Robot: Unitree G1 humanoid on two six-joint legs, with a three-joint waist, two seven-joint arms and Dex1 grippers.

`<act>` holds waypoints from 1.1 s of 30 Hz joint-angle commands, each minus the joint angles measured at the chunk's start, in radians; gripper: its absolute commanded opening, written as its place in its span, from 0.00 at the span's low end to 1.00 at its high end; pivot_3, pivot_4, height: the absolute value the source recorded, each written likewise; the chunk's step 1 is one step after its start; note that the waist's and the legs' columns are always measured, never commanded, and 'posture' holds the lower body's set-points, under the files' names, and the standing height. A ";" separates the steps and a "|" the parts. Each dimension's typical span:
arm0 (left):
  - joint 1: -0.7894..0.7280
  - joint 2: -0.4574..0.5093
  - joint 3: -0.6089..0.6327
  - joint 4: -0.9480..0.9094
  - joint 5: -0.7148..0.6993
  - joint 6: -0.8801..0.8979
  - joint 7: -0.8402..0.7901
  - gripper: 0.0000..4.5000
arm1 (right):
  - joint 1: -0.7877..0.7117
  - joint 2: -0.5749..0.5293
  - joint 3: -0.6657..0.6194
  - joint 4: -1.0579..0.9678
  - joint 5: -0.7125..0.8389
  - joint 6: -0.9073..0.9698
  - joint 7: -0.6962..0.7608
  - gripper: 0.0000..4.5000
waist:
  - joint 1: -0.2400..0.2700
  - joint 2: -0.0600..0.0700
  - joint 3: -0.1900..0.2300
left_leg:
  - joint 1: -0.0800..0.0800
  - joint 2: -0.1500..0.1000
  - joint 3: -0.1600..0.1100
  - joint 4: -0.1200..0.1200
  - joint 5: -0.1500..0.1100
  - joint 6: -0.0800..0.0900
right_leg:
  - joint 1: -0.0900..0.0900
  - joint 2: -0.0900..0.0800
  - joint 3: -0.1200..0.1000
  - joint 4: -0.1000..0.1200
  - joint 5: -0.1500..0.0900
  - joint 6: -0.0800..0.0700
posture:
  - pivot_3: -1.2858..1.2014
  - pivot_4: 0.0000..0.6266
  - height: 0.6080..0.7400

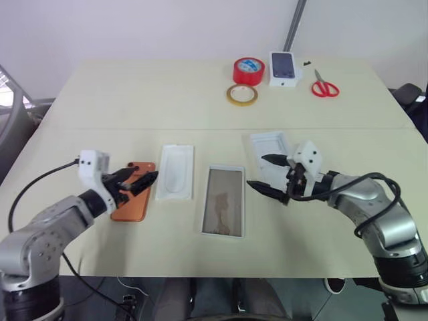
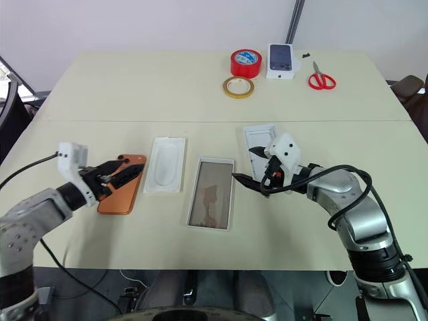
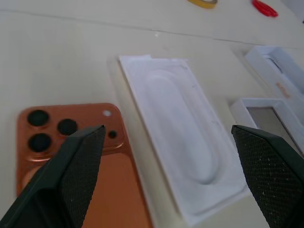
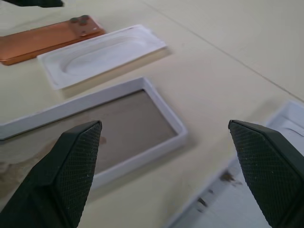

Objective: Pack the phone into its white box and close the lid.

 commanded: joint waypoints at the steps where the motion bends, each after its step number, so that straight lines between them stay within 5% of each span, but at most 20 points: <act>1: -0.089 -0.051 0.004 0.020 -0.051 0.117 0.121 0.99 | -0.013 0.015 -0.007 -0.042 0.000 -0.022 -0.006 0.99 | -0.001 0.000 0.000 | 0.000 0.000 0.000 0.000 0.000 0.000 | 0.000 0.000 0.000 0.000 0.000 0.000 | 0.52 0.24 1.00; 22: -0.289 -0.288 0.077 0.177 -0.060 0.354 0.387 0.99 | 0.065 -0.070 0.030 -0.136 -0.023 -0.021 0.066 0.99 | 0.001 0.000 0.000 | -0.001 0.000 -0.001 0.004 0.003 -0.004 | 0.001 0.002 0.000 0.001 0.000 0.000 | 0.52 0.24 1.00; 25: -0.305 -0.313 0.080 0.182 -0.046 0.369 0.405 0.80 | 0.080 -0.111 0.061 -0.170 -0.032 -0.025 0.107 1.00 | 0.003 -0.001 0.000 | -0.001 0.000 -0.001 0.004 0.002 -0.004 | 0.001 0.001 0.000 0.001 0.000 0.000 | 0.52 0.24 1.00; 32: -0.330 -0.340 0.098 0.190 -0.008 0.373 0.418 0.01 | 0.059 -0.126 0.125 -0.216 -0.049 0.030 0.117 1.00 | 0.002 -0.002 0.000 | -0.001 0.000 -0.001 0.004 0.003 -0.005 | 0.001 0.002 0.000 0.001 0.000 0.000 | 0.52 0.24 1.00; 33: -0.332 -0.344 0.101 0.189 -0.005 0.371 0.417 0.01 | 0.053 -0.126 0.136 -0.228 -0.050 0.042 0.116 1.00 | 0.002 -0.002 0.000 | -0.001 0.000 -0.001 0.004 0.003 -0.005 | 0.001 0.002 0.000 0.001 0.000 0.000 | 0.52 0.24 1.00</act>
